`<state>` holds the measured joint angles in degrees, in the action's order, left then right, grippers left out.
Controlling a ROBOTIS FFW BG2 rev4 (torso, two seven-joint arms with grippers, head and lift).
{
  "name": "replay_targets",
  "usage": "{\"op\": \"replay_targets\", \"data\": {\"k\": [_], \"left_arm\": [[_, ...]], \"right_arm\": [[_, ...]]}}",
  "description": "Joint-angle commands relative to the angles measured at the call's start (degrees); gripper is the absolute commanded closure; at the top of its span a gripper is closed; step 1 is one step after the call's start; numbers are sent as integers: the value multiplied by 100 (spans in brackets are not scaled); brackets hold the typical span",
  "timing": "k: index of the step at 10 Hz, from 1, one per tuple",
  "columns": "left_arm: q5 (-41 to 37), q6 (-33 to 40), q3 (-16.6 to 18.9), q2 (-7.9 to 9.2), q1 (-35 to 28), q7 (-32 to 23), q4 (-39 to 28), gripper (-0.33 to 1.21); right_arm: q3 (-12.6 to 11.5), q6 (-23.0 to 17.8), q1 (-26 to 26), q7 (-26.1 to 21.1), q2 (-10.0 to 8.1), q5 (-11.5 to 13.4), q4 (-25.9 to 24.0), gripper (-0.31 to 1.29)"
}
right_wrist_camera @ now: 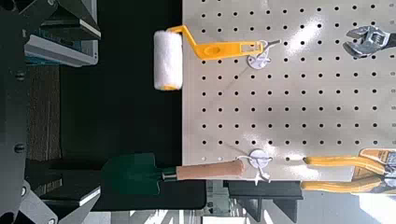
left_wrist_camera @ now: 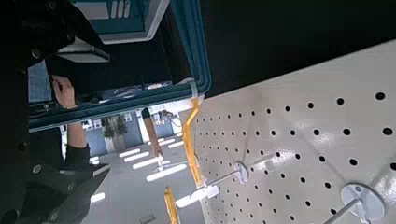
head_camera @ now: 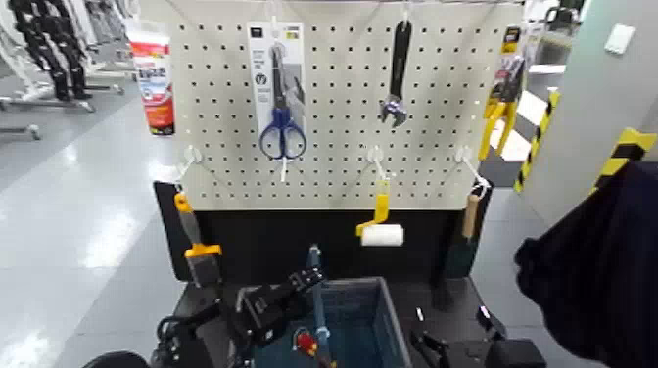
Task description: Grasp the handle of the crate.
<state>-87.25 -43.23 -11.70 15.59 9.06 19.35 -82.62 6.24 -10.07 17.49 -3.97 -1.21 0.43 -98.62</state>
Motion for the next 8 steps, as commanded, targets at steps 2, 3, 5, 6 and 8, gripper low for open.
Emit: {"op": "replay_targets", "data": {"k": [2, 3, 5, 6, 8], "left_arm": [[-381, 26, -86, -30, -62, 60, 96, 114], [-407, 26, -95, -30, -71, 60, 96, 118], [-442, 61, -104, -39, -97, 69, 105, 118], [-451, 78, -113, -39, -97, 87, 105, 118], [-513, 122, -157, -56, -106, 104, 96, 118]], "right_arm": [[-9, -13, 0, 2, 6, -8, 10, 14], [0, -13, 0, 2, 6, -17, 10, 14], [0, -13, 0, 2, -3, -17, 10, 14], [0, -22, 0, 2, -3, -26, 27, 14], [0, -22, 0, 2, 6, -26, 27, 14]]}}
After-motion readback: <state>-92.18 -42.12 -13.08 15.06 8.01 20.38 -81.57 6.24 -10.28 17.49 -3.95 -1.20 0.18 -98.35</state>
